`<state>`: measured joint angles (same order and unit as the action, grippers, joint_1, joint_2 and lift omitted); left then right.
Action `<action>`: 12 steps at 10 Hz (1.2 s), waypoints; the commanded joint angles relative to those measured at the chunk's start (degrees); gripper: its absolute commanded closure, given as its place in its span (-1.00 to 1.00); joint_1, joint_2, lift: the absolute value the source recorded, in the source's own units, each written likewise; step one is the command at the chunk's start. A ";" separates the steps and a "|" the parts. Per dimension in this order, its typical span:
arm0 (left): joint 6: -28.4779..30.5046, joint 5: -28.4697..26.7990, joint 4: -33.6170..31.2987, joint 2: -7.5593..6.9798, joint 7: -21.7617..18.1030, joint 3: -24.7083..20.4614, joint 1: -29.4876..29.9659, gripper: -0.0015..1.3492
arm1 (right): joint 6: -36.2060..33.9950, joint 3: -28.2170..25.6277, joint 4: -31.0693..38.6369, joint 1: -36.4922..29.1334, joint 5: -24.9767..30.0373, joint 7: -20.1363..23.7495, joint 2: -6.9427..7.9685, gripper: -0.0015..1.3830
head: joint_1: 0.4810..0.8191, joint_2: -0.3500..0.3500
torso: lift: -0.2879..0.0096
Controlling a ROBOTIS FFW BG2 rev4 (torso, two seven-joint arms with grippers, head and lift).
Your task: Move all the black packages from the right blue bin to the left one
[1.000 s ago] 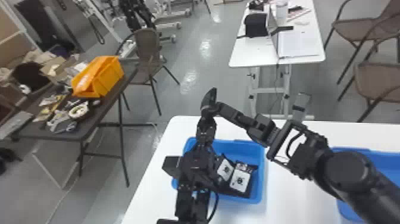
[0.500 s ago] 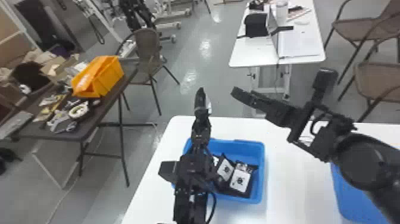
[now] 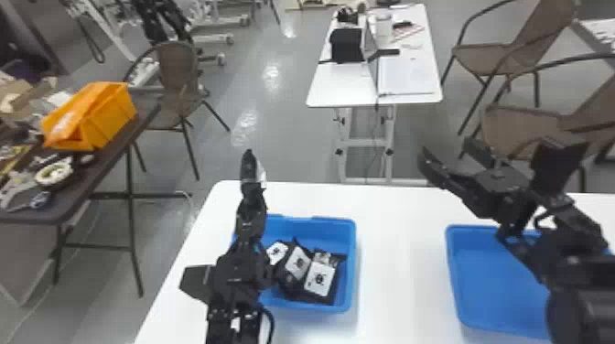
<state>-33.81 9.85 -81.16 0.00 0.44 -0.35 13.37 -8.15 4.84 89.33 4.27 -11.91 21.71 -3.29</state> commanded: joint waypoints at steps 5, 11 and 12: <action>21.42 10.19 -1.37 -3.25 -6.85 0.27 5.88 0.80 | 0.24 -5.63 1.99 -10.95 4.17 -0.70 -3.30 -0.69 | 0.27 0.20 | 0.94; 8.50 6.15 2.85 0.15 -19.77 -8.08 2.27 -0.58 | 0.15 -5.28 4.80 -12.18 6.72 -0.53 -3.30 -0.69 | 0.27 0.20 | 0.94; 6.74 5.10 -0.93 0.15 -18.02 -8.35 3.24 -0.56 | 0.15 -5.37 6.21 -12.97 7.51 -0.53 -3.30 -0.70 | 0.27 0.23 | 0.94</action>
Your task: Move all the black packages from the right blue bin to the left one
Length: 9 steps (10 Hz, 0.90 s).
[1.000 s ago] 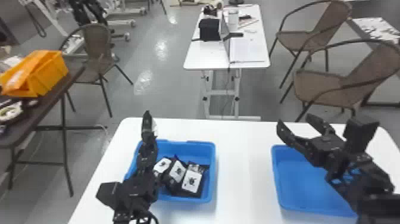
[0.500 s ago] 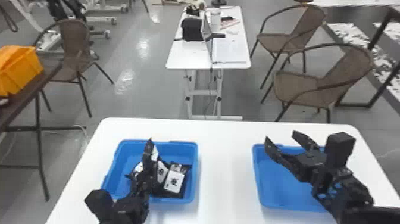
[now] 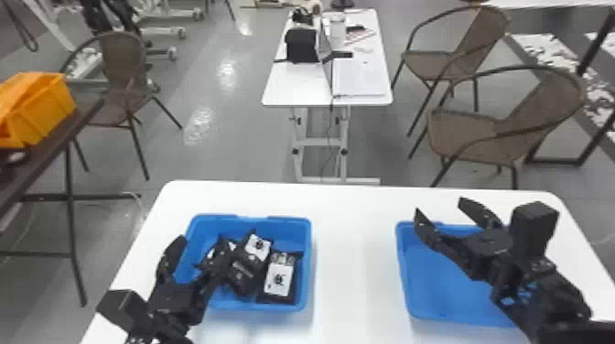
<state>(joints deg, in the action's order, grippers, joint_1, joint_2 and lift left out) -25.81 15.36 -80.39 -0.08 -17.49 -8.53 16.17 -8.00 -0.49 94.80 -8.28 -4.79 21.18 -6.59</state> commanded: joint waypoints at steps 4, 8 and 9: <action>-1.97 -5.61 -16.82 0.23 4.92 -0.34 9.85 -0.60 | -2.20 -0.48 10.32 -8.51 1.01 -0.35 0.09 -0.69 | 0.27 0.36 | 0.94; 7.26 -13.08 -25.52 0.23 5.01 -1.31 19.07 -0.60 | -3.87 -2.85 21.31 -23.37 0.13 -0.26 0.44 -0.69 | 0.27 0.35 | 0.94; 10.16 -14.22 -27.10 0.23 5.10 -1.84 19.95 -0.60 | -3.69 -3.82 22.62 -26.88 -0.83 -0.17 0.62 -0.69 | 0.27 0.35 | 0.94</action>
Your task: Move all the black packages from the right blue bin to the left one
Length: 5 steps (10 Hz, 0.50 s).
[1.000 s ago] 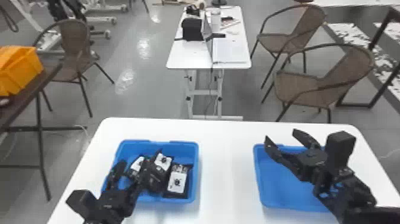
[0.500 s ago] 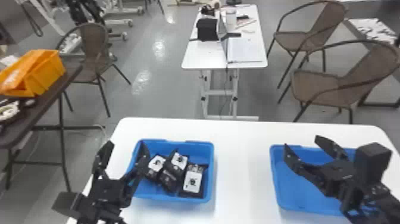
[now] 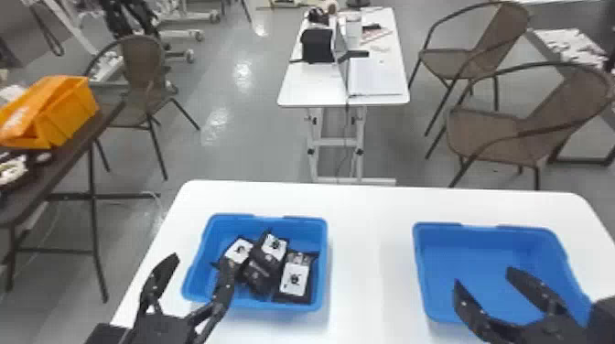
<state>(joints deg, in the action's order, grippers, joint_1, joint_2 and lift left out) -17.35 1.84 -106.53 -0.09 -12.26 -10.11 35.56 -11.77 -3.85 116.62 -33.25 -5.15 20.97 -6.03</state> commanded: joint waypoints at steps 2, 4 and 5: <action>1.35 -2.19 -1.67 0.24 1.01 -1.58 1.44 -0.60 | 0.25 -1.95 1.95 -5.25 0.57 -1.72 3.66 -0.69 | 0.27 0.35 | 0.94; 0.83 -3.24 -2.11 0.24 1.45 -2.46 1.79 -0.59 | 1.22 -4.24 2.74 -6.83 4.27 -2.51 6.08 -0.69 | 0.27 0.35 | 0.94; 0.83 -2.89 -2.11 0.24 2.15 -1.85 1.79 -0.59 | 2.28 -4.59 1.95 -6.83 3.74 -2.16 6.08 -0.69 | 0.27 0.34 | 0.94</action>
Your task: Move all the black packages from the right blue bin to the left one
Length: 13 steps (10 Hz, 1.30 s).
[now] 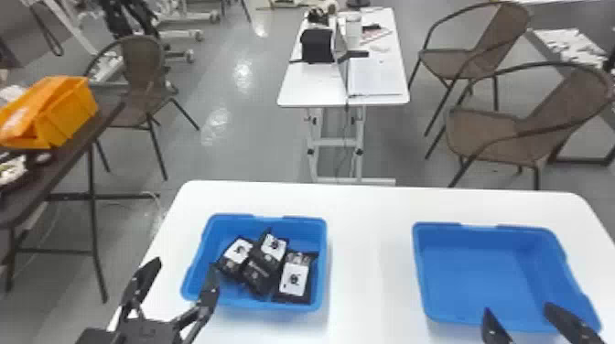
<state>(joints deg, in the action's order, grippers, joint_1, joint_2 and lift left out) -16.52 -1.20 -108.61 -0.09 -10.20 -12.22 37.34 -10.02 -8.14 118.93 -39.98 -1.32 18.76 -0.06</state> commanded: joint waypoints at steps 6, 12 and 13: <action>-0.18 2.25 0.24 0.24 4.22 3.60 -0.07 -0.59 | 0.61 -0.12 -1.42 0.87 -1.41 0.75 0.11 -0.69 | 0.27 0.24 | 0.94; -1.68 2.25 0.50 0.24 4.22 3.78 -0.43 -0.59 | 0.61 0.76 -0.72 1.31 1.41 0.84 0.11 -0.69 | 0.27 0.24 | 0.94; -2.29 2.69 0.94 0.24 4.22 3.78 -0.60 -0.59 | 0.61 1.03 -0.46 1.57 2.29 0.84 0.11 -0.69 | 0.27 0.25 | 0.94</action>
<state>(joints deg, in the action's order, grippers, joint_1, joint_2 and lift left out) -18.50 1.26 -107.83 -0.09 -5.97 -8.44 36.83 -9.40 -7.28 118.30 -38.54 0.38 19.59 0.00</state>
